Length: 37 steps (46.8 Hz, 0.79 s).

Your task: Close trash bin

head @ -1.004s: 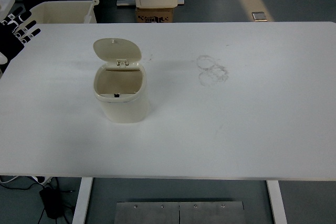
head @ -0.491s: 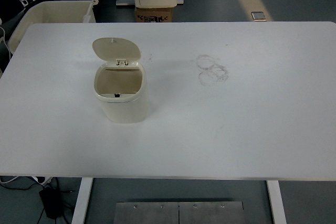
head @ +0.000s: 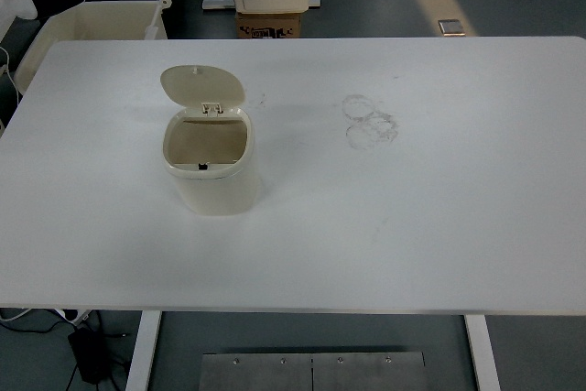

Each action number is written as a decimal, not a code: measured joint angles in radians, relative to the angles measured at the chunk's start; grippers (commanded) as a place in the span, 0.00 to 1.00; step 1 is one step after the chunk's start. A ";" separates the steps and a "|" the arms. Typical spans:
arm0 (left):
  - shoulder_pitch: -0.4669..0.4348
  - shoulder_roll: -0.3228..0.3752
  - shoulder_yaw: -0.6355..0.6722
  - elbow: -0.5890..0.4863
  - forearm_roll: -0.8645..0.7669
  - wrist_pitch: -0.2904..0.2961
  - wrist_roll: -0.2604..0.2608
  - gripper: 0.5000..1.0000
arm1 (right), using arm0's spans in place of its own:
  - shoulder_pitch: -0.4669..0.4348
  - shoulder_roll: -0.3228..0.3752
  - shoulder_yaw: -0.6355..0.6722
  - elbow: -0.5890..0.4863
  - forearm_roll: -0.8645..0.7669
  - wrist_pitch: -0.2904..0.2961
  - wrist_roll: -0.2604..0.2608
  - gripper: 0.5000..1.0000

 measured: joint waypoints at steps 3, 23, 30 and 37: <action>-0.039 0.001 0.049 -0.029 0.000 0.000 0.001 1.00 | 0.000 0.000 0.000 0.000 0.000 0.000 0.000 0.98; -0.274 -0.001 0.327 -0.151 0.085 -0.008 0.045 1.00 | 0.000 0.000 0.000 0.000 0.000 0.000 0.000 0.98; -0.335 -0.011 0.408 -0.181 0.119 -0.012 0.065 1.00 | 0.000 0.000 0.000 0.000 0.000 0.000 -0.001 0.98; -0.372 -0.034 0.478 -0.211 0.129 -0.013 0.065 1.00 | 0.000 0.000 0.001 0.000 0.000 0.000 -0.002 0.98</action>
